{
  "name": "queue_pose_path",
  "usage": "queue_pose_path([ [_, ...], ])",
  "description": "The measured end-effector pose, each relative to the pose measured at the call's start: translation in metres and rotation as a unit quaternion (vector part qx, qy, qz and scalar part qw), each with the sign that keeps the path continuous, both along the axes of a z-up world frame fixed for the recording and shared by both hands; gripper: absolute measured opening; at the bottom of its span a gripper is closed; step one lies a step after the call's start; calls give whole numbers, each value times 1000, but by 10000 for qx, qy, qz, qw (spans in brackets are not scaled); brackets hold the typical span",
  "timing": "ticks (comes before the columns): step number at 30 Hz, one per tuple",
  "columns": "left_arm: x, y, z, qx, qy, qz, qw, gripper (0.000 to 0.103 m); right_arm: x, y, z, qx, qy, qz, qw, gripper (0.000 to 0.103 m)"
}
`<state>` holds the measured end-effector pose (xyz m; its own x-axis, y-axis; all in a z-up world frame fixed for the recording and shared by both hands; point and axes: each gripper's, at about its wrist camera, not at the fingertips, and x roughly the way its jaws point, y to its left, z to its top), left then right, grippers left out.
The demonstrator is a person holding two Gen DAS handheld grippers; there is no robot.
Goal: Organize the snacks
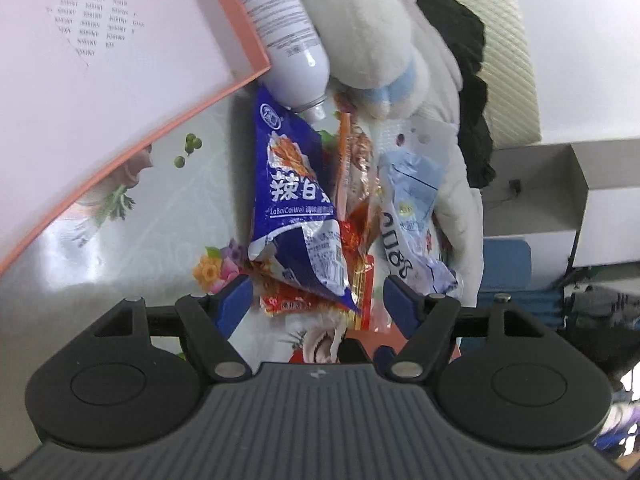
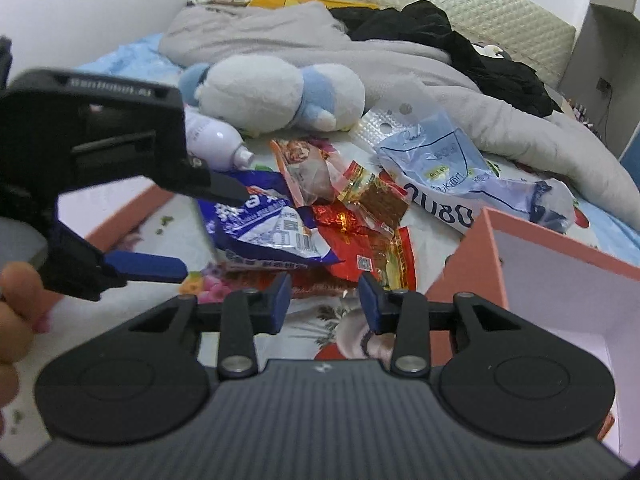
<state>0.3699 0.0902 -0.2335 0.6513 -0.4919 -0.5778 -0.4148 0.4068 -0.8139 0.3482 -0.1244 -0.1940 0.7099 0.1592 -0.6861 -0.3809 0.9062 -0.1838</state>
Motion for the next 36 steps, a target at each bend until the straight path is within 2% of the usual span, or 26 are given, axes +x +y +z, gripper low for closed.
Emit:
queue_pose_path([
  [2,7,-1,-5,-19,121,43,9999,75,7,5,-7,-192,18,58,9998,36],
  [10,25,-7,-23,-68,431,72,9990,61,25,17,-27,-589,66,181,9981,35],
  [13,31,-9,-24,-11,443,124,9989,51,28,20,-32,-724,39,202,9972,31],
  [17,35,-9,-23,54,400,138,9991,47,29,25,-33,-817,-50,299,9962,31],
  [20,35,-7,-22,103,358,159,9992,38,30,29,-35,-854,-52,327,9958,28],
  [23,35,-5,-23,109,330,162,9993,24,33,32,-38,-956,-28,367,9947,17],
  [24,34,-3,-23,33,269,149,9995,11,34,33,-38,-961,-13,379,9946,9],
  [25,33,-2,-22,15,238,140,9996,11,34,32,-37,-954,-6,382,9947,5],
  [28,31,-1,-14,101,128,125,9998,11,29,31,-31,-935,-59,385,9949,3],
  [36,2,3,10,307,15,91,9995,9,-4,20,-5,-645,-50,351,9973,3],
])
